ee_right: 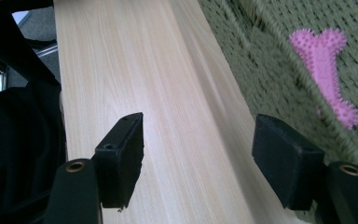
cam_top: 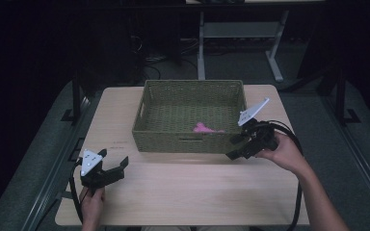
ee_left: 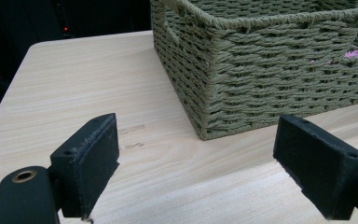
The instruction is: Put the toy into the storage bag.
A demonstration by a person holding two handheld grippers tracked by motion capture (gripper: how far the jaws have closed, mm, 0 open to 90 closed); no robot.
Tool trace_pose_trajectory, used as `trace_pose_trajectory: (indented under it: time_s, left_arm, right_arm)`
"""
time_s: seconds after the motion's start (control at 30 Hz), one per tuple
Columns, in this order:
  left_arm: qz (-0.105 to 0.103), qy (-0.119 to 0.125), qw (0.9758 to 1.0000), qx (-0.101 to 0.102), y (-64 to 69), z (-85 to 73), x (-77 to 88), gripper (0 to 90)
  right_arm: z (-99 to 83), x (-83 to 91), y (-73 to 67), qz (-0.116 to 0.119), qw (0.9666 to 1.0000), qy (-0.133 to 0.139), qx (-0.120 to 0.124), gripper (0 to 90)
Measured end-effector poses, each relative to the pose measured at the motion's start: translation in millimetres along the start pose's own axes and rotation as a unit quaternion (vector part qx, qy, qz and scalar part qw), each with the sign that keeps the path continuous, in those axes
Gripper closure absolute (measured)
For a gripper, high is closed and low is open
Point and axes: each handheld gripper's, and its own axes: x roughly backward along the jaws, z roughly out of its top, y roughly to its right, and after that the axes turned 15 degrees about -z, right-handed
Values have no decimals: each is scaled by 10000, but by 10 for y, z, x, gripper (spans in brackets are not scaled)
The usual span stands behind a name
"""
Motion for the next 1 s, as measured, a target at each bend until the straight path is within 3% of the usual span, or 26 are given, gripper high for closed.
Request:
trace_pose_trajectory:
  time_s: [1.0]
  left_arm:
    - [-5,-30,10000,-20,3,-4,-11,137]
  right_arm:
    - [-466,-212,-74,-2,9995,-115,-293,331]
